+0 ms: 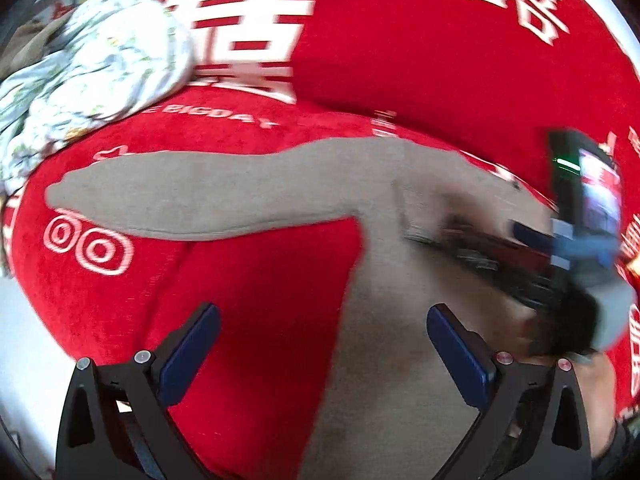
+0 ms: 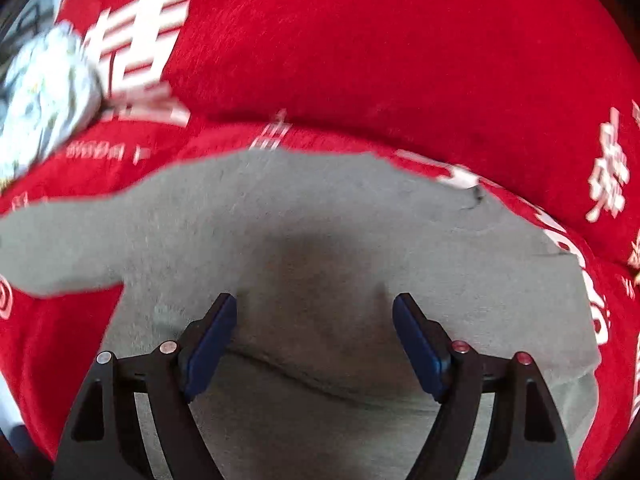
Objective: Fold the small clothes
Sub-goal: 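Move the left gripper to the cuff of the other sleeve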
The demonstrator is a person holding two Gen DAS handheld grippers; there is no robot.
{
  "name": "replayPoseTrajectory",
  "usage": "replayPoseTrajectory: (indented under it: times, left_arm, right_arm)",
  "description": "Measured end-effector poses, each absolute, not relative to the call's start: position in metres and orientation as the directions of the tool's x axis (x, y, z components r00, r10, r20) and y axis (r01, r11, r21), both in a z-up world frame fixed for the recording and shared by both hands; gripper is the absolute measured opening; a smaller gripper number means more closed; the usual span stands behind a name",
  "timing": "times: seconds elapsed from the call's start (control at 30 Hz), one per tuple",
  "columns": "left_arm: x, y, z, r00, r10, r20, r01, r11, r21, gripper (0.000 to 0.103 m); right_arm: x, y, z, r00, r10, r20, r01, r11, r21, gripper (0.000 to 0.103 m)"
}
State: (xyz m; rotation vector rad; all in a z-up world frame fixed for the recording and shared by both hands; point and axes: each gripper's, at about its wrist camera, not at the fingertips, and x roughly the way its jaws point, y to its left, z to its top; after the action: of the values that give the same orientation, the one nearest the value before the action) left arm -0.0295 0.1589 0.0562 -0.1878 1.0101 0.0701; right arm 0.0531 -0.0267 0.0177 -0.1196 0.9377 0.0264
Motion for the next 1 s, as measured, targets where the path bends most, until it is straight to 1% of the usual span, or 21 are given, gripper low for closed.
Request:
replayPoseTrajectory:
  times: [0.13, 0.23, 0.37, 0.43, 0.53, 0.57, 0.63, 0.7, 0.73, 0.83, 0.97, 1.0]
  left_arm:
    - [-0.021, 0.202, 0.041, 0.492, 0.094, -0.866, -0.303, 0.95, -0.07, 0.103]
    - [-0.018, 0.233, 0.03, 0.489, 0.138, -0.861, -0.352, 0.935, -0.051, 0.103]
    - [-0.012, 0.276, 0.016, 0.455, 0.24, -0.858, -0.45, 0.893, 0.012, 0.103]
    - [-0.006, 0.307, 0.009, 0.438, 0.241, -0.866, -0.52, 0.854, -0.025, 0.103]
    - [0.005, 0.357, -0.004, 0.426, 0.144, -0.893, -0.604, 0.78, -0.162, 0.103]
    - [0.011, 0.372, -0.007, 0.419, 0.14, -0.897, -0.638, 0.749, -0.181, 0.103]
    - [0.023, 0.378, -0.005, 0.405, 0.223, -0.887, -0.672, 0.73, -0.123, 0.103]
    - [0.043, 0.386, -0.012, 0.318, 0.284, -0.904, -0.712, 0.702, -0.03, 0.103]
    - [0.048, 0.387, -0.012, 0.306, 0.314, -0.899, -0.73, 0.684, -0.01, 0.103]
    - [0.053, 0.391, -0.012, 0.285, 0.354, -0.89, -0.814, 0.581, -0.03, 0.103]
    - [0.064, 0.396, -0.014, 0.299, 0.371, -0.879, -0.829, 0.557, -0.047, 0.103]
    - [0.064, 0.397, -0.013, 0.306, 0.374, -0.876, -0.831, 0.554, -0.053, 0.098]
  right_arm:
    - [0.05, -0.03, 0.007, 0.579, -0.026, -0.815, -0.085, 0.992, -0.092, 0.083]
    - [0.048, -0.032, 0.001, 0.589, -0.005, -0.808, -0.08, 0.995, -0.065, 0.083]
    - [0.052, -0.037, -0.002, 0.582, 0.011, -0.813, -0.079, 0.996, -0.044, 0.085]
    - [0.052, -0.04, -0.003, 0.581, 0.023, -0.813, -0.074, 0.997, -0.025, 0.086]
    - [0.052, -0.042, -0.004, 0.58, 0.032, -0.814, -0.072, 0.997, -0.012, 0.087]
    - [0.052, -0.042, -0.004, 0.581, 0.032, -0.814, -0.072, 0.997, -0.012, 0.087]
    - [0.052, -0.041, -0.005, 0.582, 0.031, -0.813, -0.071, 0.997, -0.014, 0.087]
    - [0.052, -0.042, -0.005, 0.582, 0.032, -0.813, -0.072, 0.997, -0.012, 0.088]
    - [0.052, -0.042, -0.005, 0.581, 0.034, -0.813, -0.071, 0.997, -0.009, 0.088]
    - [0.051, -0.042, -0.006, 0.581, 0.039, -0.813, -0.072, 0.997, -0.004, 0.088]
    - [0.052, -0.043, -0.006, 0.581, 0.041, -0.813, -0.072, 0.997, -0.001, 0.088]
    - [0.052, -0.043, -0.006, 0.581, 0.042, -0.813, -0.073, 0.997, -0.001, 0.088]
